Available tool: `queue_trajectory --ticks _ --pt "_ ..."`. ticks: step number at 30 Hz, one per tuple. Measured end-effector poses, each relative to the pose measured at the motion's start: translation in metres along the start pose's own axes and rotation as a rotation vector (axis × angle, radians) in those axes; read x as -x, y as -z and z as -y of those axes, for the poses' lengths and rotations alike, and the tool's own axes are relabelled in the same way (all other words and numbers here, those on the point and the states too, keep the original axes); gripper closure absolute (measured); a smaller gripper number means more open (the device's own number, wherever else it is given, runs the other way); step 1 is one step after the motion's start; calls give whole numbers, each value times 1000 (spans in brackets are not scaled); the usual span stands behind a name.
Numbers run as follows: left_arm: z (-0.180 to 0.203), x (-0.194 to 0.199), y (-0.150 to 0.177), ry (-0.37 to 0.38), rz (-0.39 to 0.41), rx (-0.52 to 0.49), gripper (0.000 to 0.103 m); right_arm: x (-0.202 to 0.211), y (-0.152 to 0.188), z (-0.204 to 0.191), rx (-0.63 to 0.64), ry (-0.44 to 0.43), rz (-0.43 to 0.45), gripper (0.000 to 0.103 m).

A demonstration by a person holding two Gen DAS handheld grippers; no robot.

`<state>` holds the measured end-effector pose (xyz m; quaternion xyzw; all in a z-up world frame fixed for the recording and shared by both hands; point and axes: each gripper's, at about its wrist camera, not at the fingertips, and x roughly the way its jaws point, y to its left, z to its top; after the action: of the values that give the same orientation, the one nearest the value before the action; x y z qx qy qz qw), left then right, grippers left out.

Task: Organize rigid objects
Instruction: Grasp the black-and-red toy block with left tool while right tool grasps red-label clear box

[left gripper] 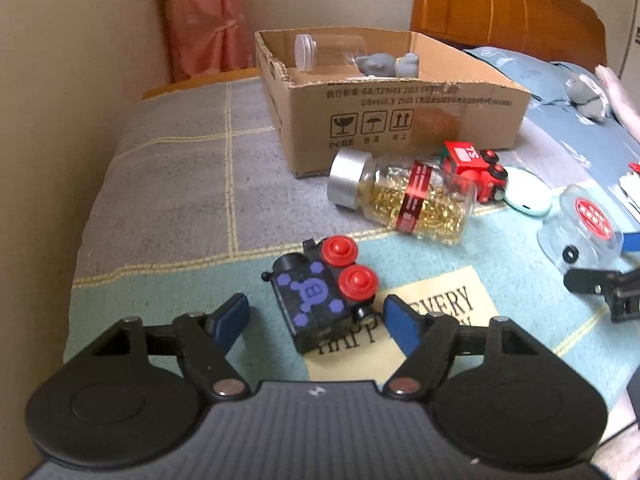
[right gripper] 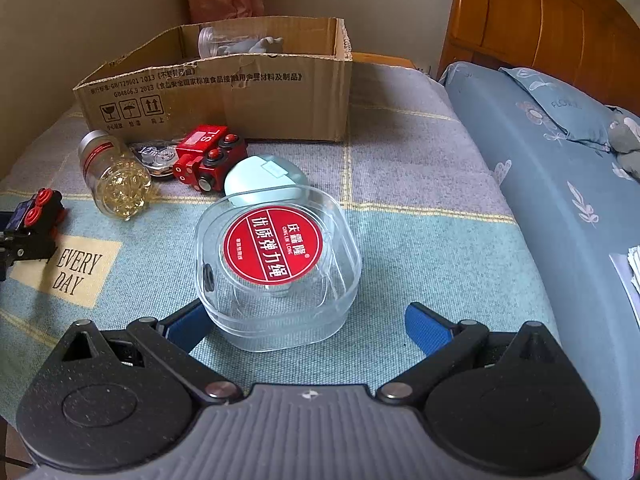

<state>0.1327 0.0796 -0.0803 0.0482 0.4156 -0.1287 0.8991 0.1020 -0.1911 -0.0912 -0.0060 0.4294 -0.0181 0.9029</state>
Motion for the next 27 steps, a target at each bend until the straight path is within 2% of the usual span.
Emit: queue_trajectory --ticks 5,10,13,24,27 --pt "10 -2 -4 13 -7 55 29 0 1 0 -2 1 1 0" --pt "26 -4 -5 45 4 15 30 0 1 0 0 0 0 0" --pt "30 -4 -5 20 7 -11 36 0 -2 1 6 -6 -16 0" --pt "28 -4 -4 -7 6 3 37 -12 -16 -7 91 -73 -9 0" --pt "29 -3 -4 -12 2 12 37 -15 -22 -9 124 -93 -30 0"
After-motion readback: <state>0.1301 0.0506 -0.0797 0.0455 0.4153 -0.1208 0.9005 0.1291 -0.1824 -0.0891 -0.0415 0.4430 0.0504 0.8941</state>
